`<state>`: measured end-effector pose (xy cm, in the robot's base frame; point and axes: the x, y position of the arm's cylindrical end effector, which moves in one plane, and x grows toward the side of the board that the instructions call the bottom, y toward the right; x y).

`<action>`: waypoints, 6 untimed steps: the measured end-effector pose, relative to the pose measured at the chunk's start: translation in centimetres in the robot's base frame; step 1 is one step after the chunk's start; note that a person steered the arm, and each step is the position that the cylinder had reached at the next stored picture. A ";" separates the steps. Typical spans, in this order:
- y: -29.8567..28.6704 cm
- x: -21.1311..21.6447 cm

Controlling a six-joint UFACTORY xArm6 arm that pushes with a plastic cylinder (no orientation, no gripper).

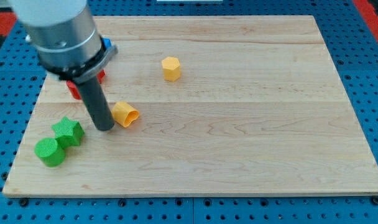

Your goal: Slide the yellow heart towards bottom left

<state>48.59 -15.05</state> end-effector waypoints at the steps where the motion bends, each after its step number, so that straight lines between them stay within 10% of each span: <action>1: -4.9 0.8; 2: -6.1 1.2; 4: 11.3 -0.1; 6: 7.0 -6.0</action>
